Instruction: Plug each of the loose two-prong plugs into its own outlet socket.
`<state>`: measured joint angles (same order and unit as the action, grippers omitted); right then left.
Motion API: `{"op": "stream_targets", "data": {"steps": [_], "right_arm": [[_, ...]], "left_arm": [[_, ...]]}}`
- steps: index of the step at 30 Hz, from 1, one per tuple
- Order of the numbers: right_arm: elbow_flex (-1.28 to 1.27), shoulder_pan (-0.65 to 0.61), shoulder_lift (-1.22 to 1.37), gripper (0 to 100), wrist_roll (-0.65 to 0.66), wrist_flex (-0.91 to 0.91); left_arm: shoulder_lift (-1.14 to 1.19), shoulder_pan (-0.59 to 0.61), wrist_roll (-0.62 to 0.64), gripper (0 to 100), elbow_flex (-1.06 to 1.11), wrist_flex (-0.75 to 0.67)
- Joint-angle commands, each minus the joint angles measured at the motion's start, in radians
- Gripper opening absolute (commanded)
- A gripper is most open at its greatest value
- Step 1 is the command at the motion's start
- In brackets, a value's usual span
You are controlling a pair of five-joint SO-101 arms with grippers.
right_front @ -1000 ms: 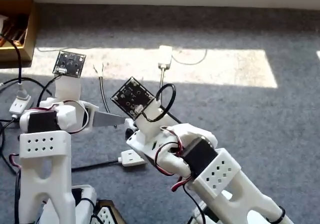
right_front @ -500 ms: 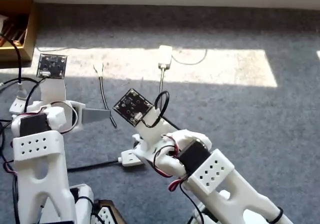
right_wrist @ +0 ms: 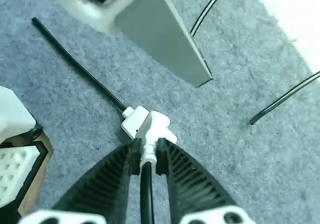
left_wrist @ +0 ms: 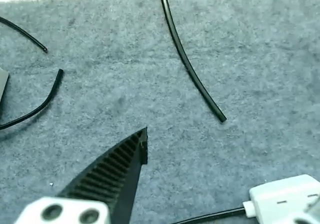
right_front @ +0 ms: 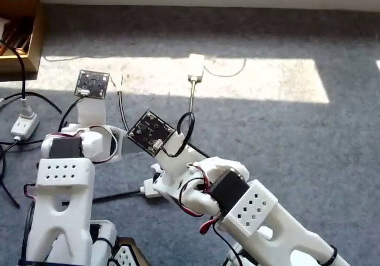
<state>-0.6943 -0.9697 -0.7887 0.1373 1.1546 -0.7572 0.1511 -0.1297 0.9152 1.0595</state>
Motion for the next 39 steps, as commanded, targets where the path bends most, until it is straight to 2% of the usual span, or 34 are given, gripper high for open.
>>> {"op": "stream_targets", "data": {"steps": [1, 6, 13, 20, 22, 27, 30, 35, 39], "right_arm": [[0.085, 0.016, -0.025, 0.5, 0.008, 0.024], [0.122, 0.058, -0.021, 0.5, 0.009, 0.025], [0.116, 0.061, -0.016, 0.5, 0.008, 0.018], [0.113, 0.059, -0.015, 0.5, 0.008, 0.044], [0.110, 0.058, -0.015, 0.5, 0.011, 0.079], [0.021, 0.058, -0.015, 0.5, 0.071, 0.133], [-0.012, 0.058, -0.013, 0.5, 0.069, 0.147], [-0.010, 0.041, 0.062, 0.5, 0.061, 0.136], [0.070, 0.010, 0.280, 0.5, -0.031, 0.113]], "left_arm": [[-0.005, -0.048, 0.008, 53, 0.027, -0.017], [-0.012, -0.054, 0.008, 53, 0.058, -0.015], [-0.012, -0.097, 0.008, 53, 0.081, -0.015], [-0.012, -0.084, 0.008, 53, 0.076, -0.020], [-0.012, -0.028, 0.003, 53, 0.074, -0.048], [-0.004, 0.217, 0.003, 53, 0.102, -0.150], [-0.004, 0.308, 0.008, 53, 0.154, -0.187], [-0.004, 0.375, 0.080, 53, 0.309, -0.367], [-0.008, 0.378, 0.101, 53, 0.374, -0.479]]}}
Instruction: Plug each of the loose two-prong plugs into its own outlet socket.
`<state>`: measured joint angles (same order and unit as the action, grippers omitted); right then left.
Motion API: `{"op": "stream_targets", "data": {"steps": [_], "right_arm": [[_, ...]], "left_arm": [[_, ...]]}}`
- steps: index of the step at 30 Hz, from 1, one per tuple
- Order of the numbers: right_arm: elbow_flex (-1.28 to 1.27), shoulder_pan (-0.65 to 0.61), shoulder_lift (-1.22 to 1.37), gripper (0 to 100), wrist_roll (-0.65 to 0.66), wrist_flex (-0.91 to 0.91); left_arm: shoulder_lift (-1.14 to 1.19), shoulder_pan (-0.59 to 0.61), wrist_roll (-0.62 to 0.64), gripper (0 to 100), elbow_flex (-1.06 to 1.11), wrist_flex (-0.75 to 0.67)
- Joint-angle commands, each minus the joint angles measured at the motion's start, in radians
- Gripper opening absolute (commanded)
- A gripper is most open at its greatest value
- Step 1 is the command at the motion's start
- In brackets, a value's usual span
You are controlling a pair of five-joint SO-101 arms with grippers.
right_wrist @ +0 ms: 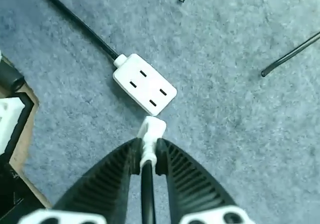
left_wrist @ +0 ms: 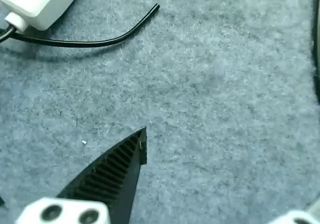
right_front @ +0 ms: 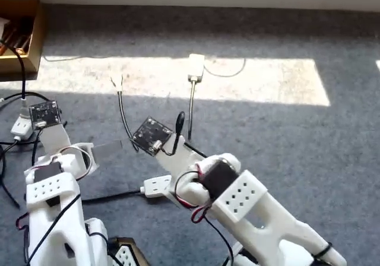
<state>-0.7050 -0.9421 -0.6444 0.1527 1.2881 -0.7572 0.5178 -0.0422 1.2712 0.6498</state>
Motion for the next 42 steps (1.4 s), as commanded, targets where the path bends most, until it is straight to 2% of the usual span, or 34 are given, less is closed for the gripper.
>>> {"op": "stream_targets", "data": {"steps": [1, 5, 13, 22, 28, 42], "right_arm": [[0.117, -0.019, 0.185, 0.5, -0.058, -0.018], [0.252, -0.021, 0.323, 0.5, -0.126, -0.016], [0.404, -0.016, 0.344, 0.5, -0.172, 0.041], [0.360, 0.065, 0.394, 0.5, -0.167, 0.022], [0.306, 0.053, 0.415, 0.5, -0.172, -0.053], [0.297, 0.051, 0.423, 0.5, -0.167, -0.008]], "left_arm": [[-0.008, 0.012, 0.014, 53, 0.027, -0.077], [-0.010, 0.008, 0.008, 53, 0.051, -0.086], [-0.010, 0.005, 0.006, 53, 0.058, -0.087], [-0.010, 0.005, 0.006, 53, 0.059, -0.087], [-0.012, 0.005, 0.006, 53, 0.067, -0.087], [-0.012, 0.005, 0.006, 53, 0.070, -0.101]]}}
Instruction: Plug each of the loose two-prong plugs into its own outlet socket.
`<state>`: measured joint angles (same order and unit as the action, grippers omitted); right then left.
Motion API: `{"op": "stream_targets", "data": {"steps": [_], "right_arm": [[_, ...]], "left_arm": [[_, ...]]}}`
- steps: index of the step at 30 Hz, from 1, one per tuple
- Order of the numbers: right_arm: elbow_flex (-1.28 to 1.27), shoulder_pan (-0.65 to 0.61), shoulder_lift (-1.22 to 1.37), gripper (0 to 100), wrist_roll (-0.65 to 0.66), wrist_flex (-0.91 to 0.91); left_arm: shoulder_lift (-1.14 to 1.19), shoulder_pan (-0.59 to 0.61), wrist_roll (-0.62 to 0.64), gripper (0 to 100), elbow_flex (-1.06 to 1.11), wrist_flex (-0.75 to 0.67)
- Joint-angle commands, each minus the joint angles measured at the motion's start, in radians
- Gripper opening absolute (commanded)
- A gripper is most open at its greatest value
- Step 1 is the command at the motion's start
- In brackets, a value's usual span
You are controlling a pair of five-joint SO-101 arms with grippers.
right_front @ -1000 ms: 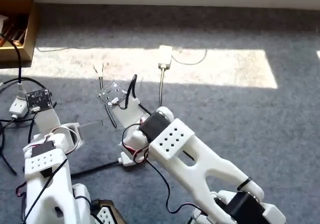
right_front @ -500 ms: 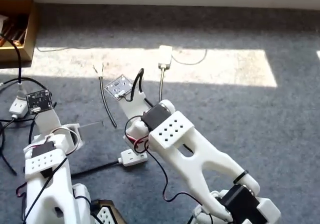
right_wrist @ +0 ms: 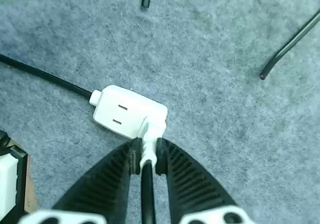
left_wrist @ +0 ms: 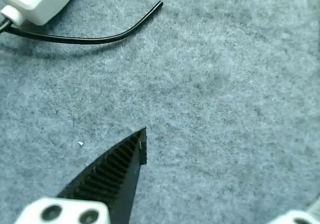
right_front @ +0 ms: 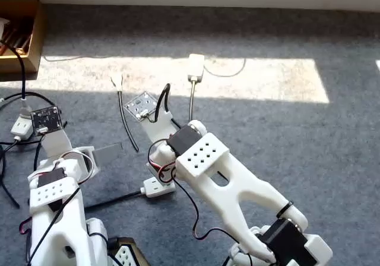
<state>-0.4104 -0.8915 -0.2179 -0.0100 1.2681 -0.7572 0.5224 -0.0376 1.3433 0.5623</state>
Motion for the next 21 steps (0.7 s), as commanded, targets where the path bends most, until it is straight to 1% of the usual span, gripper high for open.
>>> {"op": "stream_targets", "data": {"steps": [1, 8, 12, 21], "right_arm": [[-0.001, 0.001, -0.004, 0.5, -0.005, 0.012], [-0.061, -0.001, -0.002, 0.5, 0.015, -0.002], [-0.113, -0.001, -0.004, 0.5, 0.025, -0.048], [-0.271, -0.004, -0.001, 0.5, 0.028, -0.269]], "left_arm": [[-0.010, 0.001, 0.002, 53, -0.002, -0.014], [-0.010, 0.001, 0.002, 53, -0.002, -0.014], [-0.010, 0.001, 0.002, 53, -0.002, -0.014], [-0.005, -0.015, 0.002, 53, -0.002, -0.014]]}}
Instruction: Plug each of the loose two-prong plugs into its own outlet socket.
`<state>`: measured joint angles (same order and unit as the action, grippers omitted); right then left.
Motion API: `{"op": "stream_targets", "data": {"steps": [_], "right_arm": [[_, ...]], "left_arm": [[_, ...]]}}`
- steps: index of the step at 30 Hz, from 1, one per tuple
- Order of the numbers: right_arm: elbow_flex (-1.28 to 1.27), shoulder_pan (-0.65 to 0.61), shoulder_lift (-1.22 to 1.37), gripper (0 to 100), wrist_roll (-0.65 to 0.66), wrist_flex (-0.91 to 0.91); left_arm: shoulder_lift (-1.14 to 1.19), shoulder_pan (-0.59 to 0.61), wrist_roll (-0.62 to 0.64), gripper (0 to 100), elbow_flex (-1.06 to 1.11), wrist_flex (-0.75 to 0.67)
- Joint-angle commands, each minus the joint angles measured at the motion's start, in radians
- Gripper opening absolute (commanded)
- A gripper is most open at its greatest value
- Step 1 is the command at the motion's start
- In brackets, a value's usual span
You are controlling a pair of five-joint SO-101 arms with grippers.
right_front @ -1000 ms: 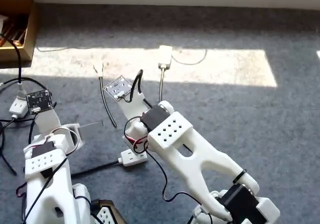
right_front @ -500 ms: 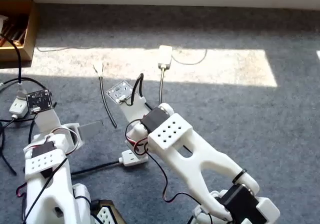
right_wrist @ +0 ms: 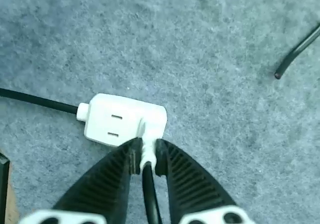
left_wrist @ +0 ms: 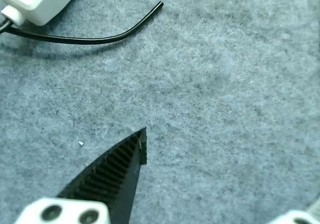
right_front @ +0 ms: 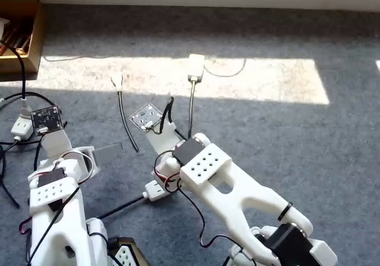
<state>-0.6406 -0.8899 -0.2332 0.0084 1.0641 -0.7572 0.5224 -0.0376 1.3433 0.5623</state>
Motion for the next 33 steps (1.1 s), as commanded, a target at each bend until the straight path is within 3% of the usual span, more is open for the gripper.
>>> {"op": "stream_targets", "data": {"steps": [1, 7, 10, 13, 18, 21, 23, 25, 28, 33], "right_arm": [[-0.051, -0.005, 0.015, 0.5, 0.009, -0.081], [-0.064, 0.012, 0.012, 0.9, 0.014, -0.064], [0.018, 0.045, 0.002, 1.1, 0.058, -0.007], [0.182, 0.077, 0.002, 6.1, 0.087, 0.120], [0.679, 0.082, 0.013, 24.9, 0.115, 0.503], [0.964, 0.081, 0.013, 30.9, 0.126, 0.679], [1.067, 0.093, 0.001, 31.1, 0.126, 0.705], [1.058, 0.170, -0.024, 31.1, 0.126, 0.702], [0.970, 0.308, -0.024, 31.1, 0.132, 0.700], [0.739, 0.579, -0.033, 31.1, 0.199, 0.598]], "left_arm": [[-0.005, -0.025, 0.002, 53, -0.001, -0.014], [-0.007, -0.051, -0.005, 53, -0.012, -0.008], [-0.004, -0.091, -0.080, 53, -0.030, 0.002], [-0.007, -0.170, -0.160, 53, -0.102, 0.192], [-0.007, -0.297, -0.238, 53, -0.363, 0.566], [-0.005, -0.325, -0.245, 53, -0.503, 0.681], [-0.004, -0.355, -0.245, 53, -0.567, 0.747], [-0.002, -0.420, -0.252, 53, -0.602, 0.827], [-0.002, -0.541, -0.358, 52, -0.584, 0.921], [-0.002, -0.590, -0.494, 37, -0.490, 0.922]]}}
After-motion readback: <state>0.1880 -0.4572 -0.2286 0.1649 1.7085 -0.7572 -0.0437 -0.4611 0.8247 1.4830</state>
